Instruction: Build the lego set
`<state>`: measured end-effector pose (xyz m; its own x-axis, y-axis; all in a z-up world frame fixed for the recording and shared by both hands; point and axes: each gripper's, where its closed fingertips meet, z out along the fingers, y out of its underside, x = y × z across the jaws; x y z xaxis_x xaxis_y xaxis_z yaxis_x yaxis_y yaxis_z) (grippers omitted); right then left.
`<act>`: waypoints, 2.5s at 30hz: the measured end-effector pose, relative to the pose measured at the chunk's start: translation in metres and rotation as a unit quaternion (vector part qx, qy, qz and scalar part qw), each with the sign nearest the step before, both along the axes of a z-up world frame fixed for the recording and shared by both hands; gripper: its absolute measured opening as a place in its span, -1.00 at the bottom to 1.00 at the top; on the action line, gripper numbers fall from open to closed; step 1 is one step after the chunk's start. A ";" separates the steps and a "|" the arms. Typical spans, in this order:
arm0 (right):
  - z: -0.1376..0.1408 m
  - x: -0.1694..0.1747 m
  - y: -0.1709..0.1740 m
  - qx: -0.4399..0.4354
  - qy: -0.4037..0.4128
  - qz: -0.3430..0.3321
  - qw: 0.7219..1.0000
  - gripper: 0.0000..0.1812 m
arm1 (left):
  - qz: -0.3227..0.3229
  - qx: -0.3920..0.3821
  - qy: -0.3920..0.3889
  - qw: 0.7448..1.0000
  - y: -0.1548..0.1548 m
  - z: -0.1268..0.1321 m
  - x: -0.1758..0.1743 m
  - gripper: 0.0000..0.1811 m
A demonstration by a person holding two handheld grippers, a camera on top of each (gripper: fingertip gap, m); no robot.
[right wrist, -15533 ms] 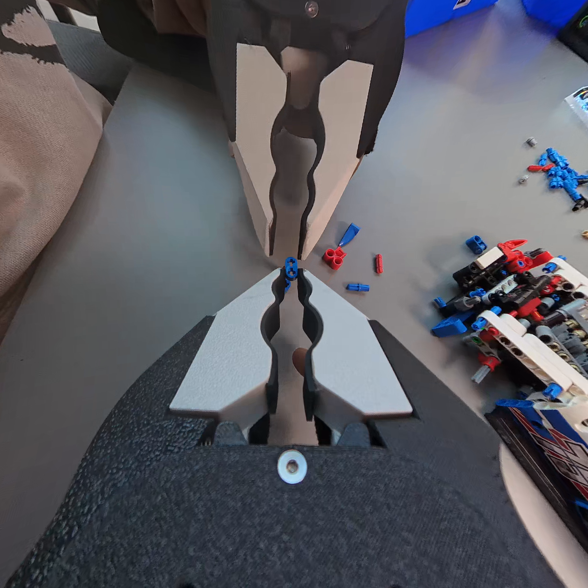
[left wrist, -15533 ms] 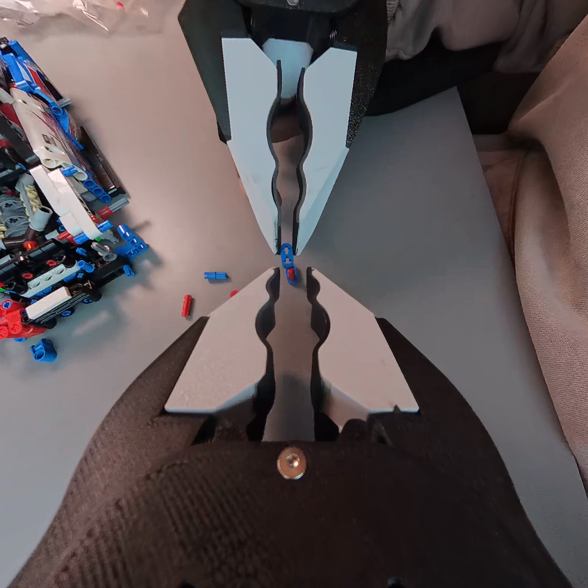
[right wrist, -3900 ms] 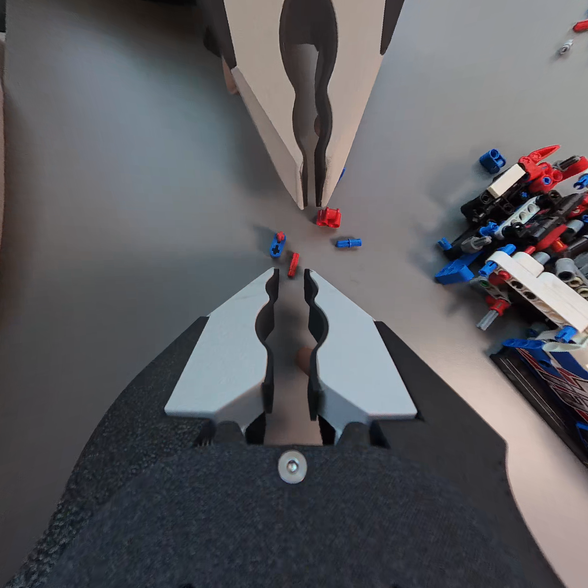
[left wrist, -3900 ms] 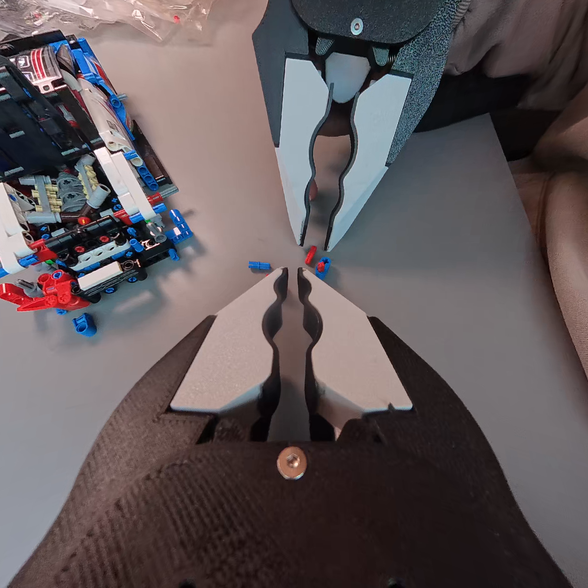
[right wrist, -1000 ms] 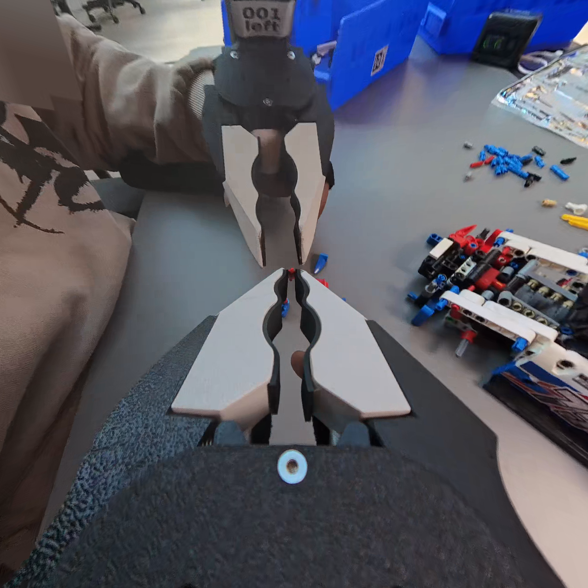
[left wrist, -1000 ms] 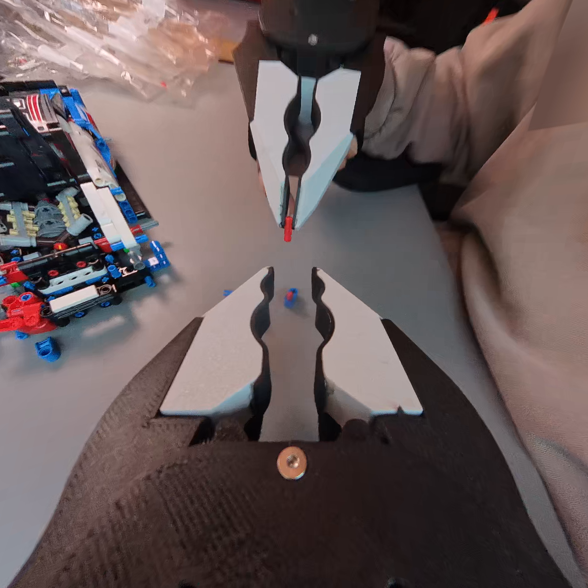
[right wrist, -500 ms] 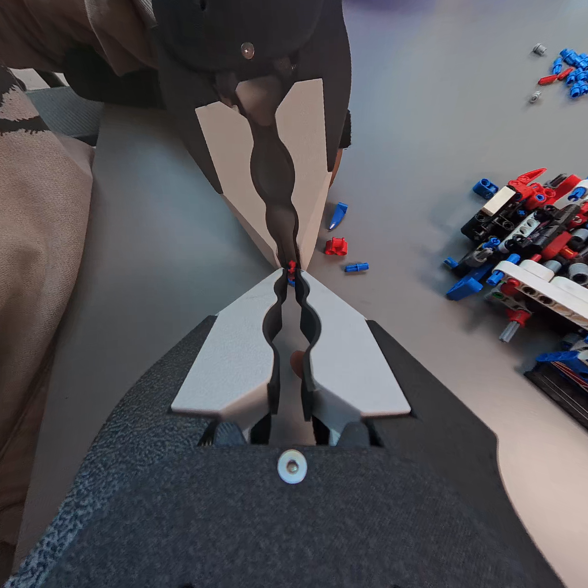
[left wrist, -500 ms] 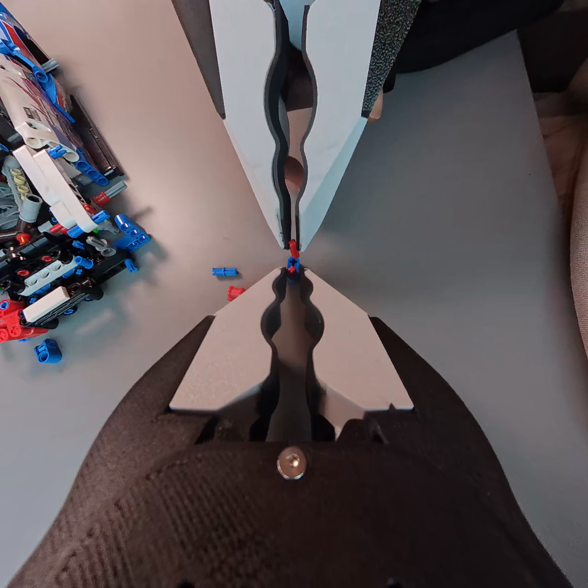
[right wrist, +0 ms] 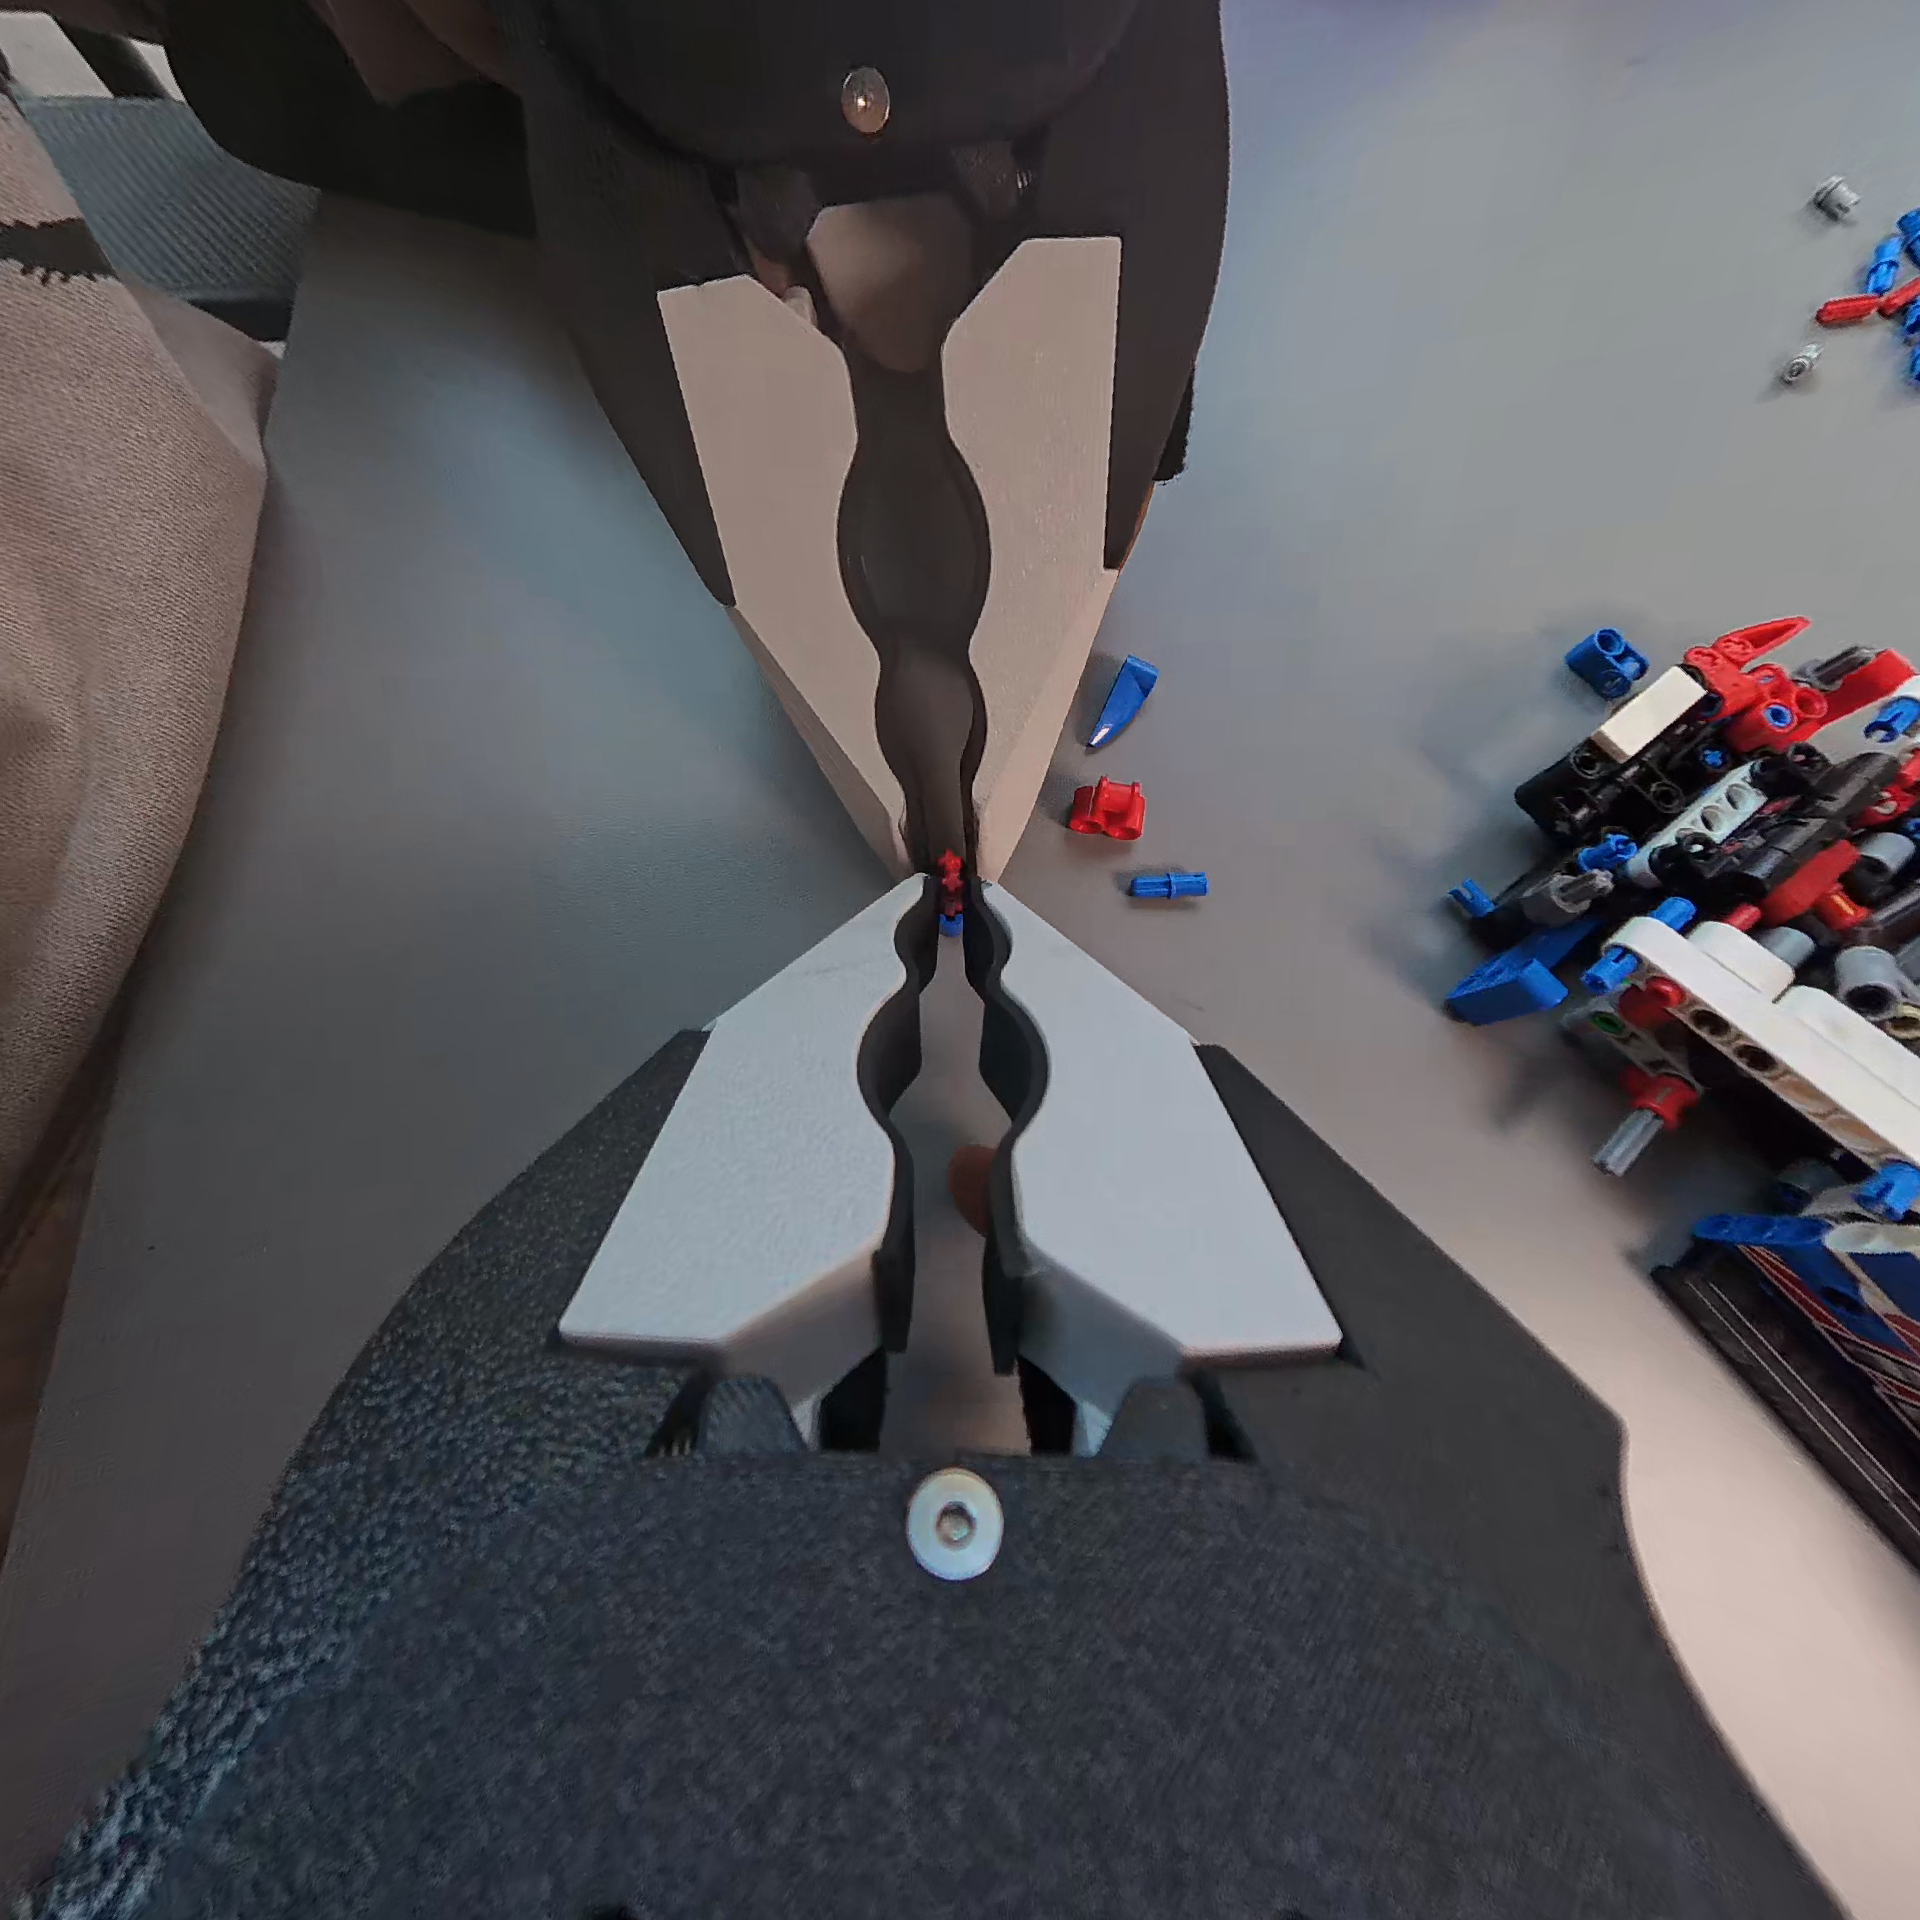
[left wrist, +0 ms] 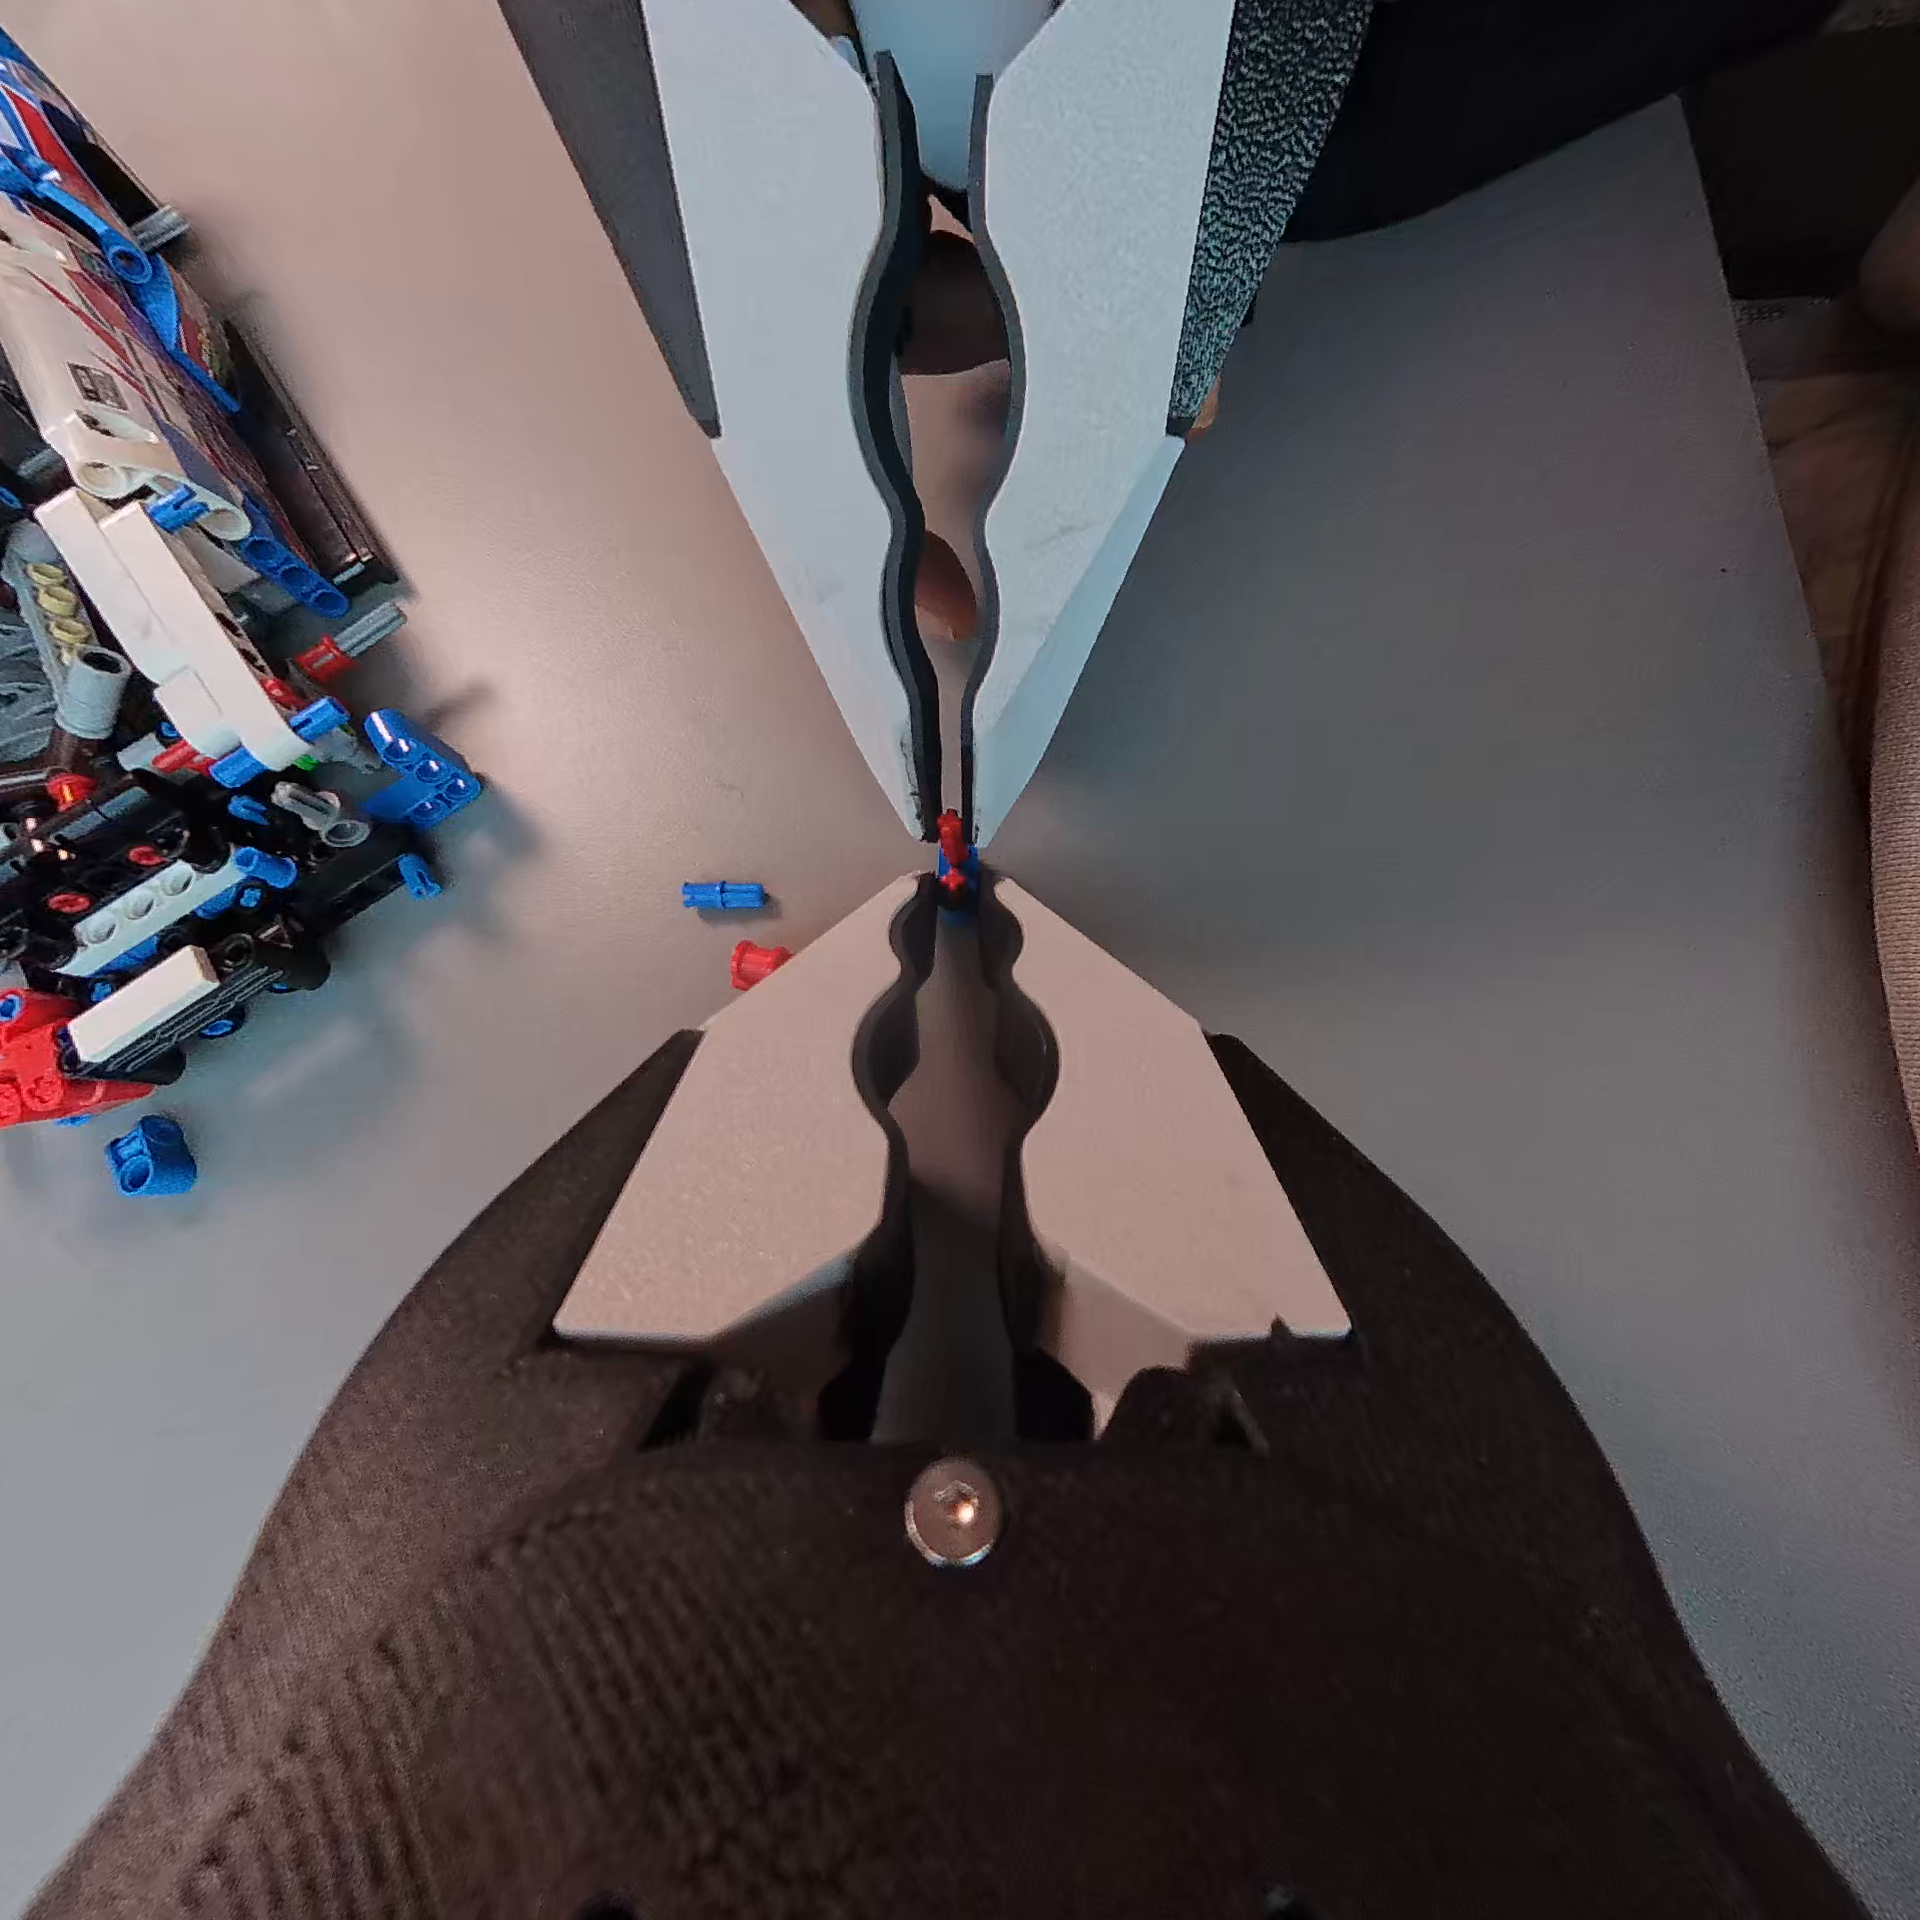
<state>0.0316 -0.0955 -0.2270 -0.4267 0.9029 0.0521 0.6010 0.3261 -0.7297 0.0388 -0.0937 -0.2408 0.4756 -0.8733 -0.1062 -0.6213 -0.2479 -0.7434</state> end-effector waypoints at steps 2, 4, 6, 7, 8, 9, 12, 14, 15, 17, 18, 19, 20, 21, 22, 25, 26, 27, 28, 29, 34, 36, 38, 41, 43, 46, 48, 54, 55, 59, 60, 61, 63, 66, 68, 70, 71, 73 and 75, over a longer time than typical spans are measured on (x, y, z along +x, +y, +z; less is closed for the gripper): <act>0.000 0.000 0.000 0.009 -0.003 0.008 1.000 -0.99 | -0.001 0.002 0.000 1.000 0.000 0.000 0.000 -0.94; -0.002 0.002 0.000 0.027 -0.009 0.024 0.999 -0.99 | -0.001 0.001 -0.001 1.000 0.000 0.000 0.000 -0.94; -0.002 0.001 0.000 0.041 -0.013 0.036 0.998 -0.99 | -0.003 0.002 -0.003 1.000 0.000 0.000 0.000 -0.94; -0.002 0.001 -0.001 0.044 -0.016 0.039 0.998 -0.99 | -0.005 0.004 -0.004 1.000 0.000 0.000 0.000 -0.94; -0.002 0.001 -0.001 0.044 -0.020 0.041 0.998 -0.99 | -0.006 0.007 -0.004 1.000 0.000 0.000 0.000 -0.94; -0.002 0.001 -0.001 0.045 -0.023 0.044 0.998 -0.99 | -0.008 0.010 -0.003 1.000 0.000 0.000 0.000 -0.94; -0.002 0.000 -0.002 0.046 -0.028 0.054 0.997 -0.99 | -0.013 0.014 -0.004 1.000 0.000 0.000 0.000 -0.94; -0.003 -0.001 -0.002 0.039 -0.034 0.060 0.997 -0.99 | -0.018 0.018 -0.005 1.000 0.000 0.000 0.000 -0.94; -0.003 -0.001 -0.002 0.033 -0.036 0.063 0.997 -0.99 | -0.019 0.019 -0.005 1.000 0.000 0.000 0.000 -0.94; -0.003 0.001 -0.002 0.018 -0.039 0.070 0.997 -0.99 | -0.020 0.019 -0.004 1.000 0.000 0.000 0.000 -0.94; -0.003 0.002 -0.001 0.012 -0.038 0.071 0.997 -0.99 | -0.020 0.020 -0.004 1.000 0.000 0.000 0.000 -0.94; -0.003 0.002 -0.001 0.007 -0.035 0.072 0.997 -0.99 | -0.020 0.021 -0.004 1.000 0.000 0.000 0.000 -0.94; -0.003 0.002 -0.001 0.003 -0.032 0.070 0.997 -0.99 | -0.020 0.021 -0.004 1.000 0.000 0.000 0.000 -0.94; -0.003 0.002 -0.001 0.000 -0.030 0.068 0.997 -0.99 | -0.020 0.022 -0.004 1.000 0.000 0.000 0.000 -0.94; -0.003 0.003 -0.001 0.001 -0.030 0.068 0.997 -0.99 | -0.020 0.021 -0.004 1.000 0.000 0.000 0.000 -0.94; -0.004 0.003 -0.001 0.003 -0.030 0.066 0.997 -0.99 | -0.020 0.019 -0.005 1.000 0.000 0.000 0.001 -0.94; -0.005 0.003 -0.001 0.005 -0.033 0.066 0.997 -0.99 | -0.020 0.020 -0.005 1.000 0.000 0.000 0.001 -0.94; -0.007 0.002 -0.001 0.010 -0.035 0.067 0.997 -0.99 | -0.021 0.021 -0.004 1.000 0.000 0.000 0.001 -0.94; -0.007 0.003 -0.001 0.014 -0.038 0.067 0.997 -0.99 | -0.022 0.021 -0.004 1.000 0.000 0.000 0.001 -0.94; -0.007 0.003 -0.001 0.023 -0.037 0.071 0.997 -0.99 | -0.022 0.021 -0.005 1.000 0.000 0.001 0.000 -0.94; -0.008 0.003 -0.001 0.043 -0.057 0.071 0.995 -0.99 | -0.021 0.019 -0.006 1.000 0.000 0.001 0.001 -0.94; -0.008 0.003 -0.001 0.046 -0.059 0.074 0.994 -0.99 | -0.022 0.019 -0.006 1.000 0.000 0.001 0.001 -0.94; -0.007 0.002 -0.001 0.045 -0.045 0.076 0.995 -0.99 | -0.023 0.022 -0.004 1.000 0.000 0.001 0.000 -0.94; -0.005 0.005 0.001 0.051 0.005 0.077 0.996 -0.79 | -0.020 0.025 -0.002 0.999 0.001 0.001 0.000 -0.94; 0.002 0.010 -0.003 0.056 0.038 0.079 0.995 -0.66 | -0.019 0.026 -0.002 0.999 0.001 0.001 0.000 -0.94; 0.006 0.010 -0.003 0.120 0.084 0.067 0.987 -0.61 | -0.013 0.010 -0.010 1.000 0.001 0.001 0.000 -0.94; 0.009 0.007 0.001 0.181 0.122 0.059 0.974 -0.61 | -0.004 -0.025 -0.047 0.999 0.000 0.006 0.001 -0.94; 0.018 -0.003 -0.005 0.261 0.190 0.084 0.943 -0.60 | 0.008 -0.191 -0.246 0.950 -0.007 0.038 0.004 -0.94; 0.023 -0.005 -0.007 0.261 0.204 0.084 0.940 -0.65 | 0.003 -0.208 -0.263 0.942 -0.009 0.041 0.004 -0.94; 0.032 -0.007 -0.013 0.262 0.230 0.089 0.933 -0.81 | -0.014 -0.243 -0.301 0.922 -0.016 0.048 0.005 -0.94; 0.032 -0.007 -0.014 0.264 0.231 0.091 0.932 -0.81 | -0.017 -0.249 -0.301 0.921 -0.017 0.048 0.005 -0.94; 0.032 -0.006 -0.016 0.262 0.233 0.092 0.932 -0.81 | -0.020 -0.254 -0.303 0.918 -0.018 0.047 0.006 -0.94; 0.031 -0.004 -0.020 0.240 0.227 0.096 0.939 -0.82 | -0.028 -0.272 -0.309 0.911 -0.022 0.047 0.008 -0.94; 0.032 -0.003 -0.020 0.224 0.228 0.090 0.943 -0.83 | -0.030 -0.298 -0.332 0.894 -0.023 0.050 0.009 -0.94; 0.031 -0.003 -0.021 0.217 0.219 0.089 0.947 -0.83 | -0.030 -0.312 -0.339 0.887 -0.024 0.049 0.009 -0.95; 0.029 -0.003 -0.021 0.211 0.211 0.086 0.951 -0.83 | -0.028 -0.331 -0.347 0.877 -0.024 0.048 0.008 -0.95; 0.030 -0.004 -0.022 0.203 0.210 0.084 0.953 -0.83 | -0.028 -0.340 -0.352 0.872 -0.025 0.048 0.008 -0.95; 0.031 -0.003 -0.022 0.188 0.206 0.079 0.957 -0.84 | -0.028 -0.353 -0.362 0.862 -0.024 0.050 0.008 -0.95; 0.031 -0.003 -0.022 0.173 0.203 0.074 0.961 -0.84 | -0.028 -0.365 -0.371 0.854 -0.024 0.051 0.008 -0.95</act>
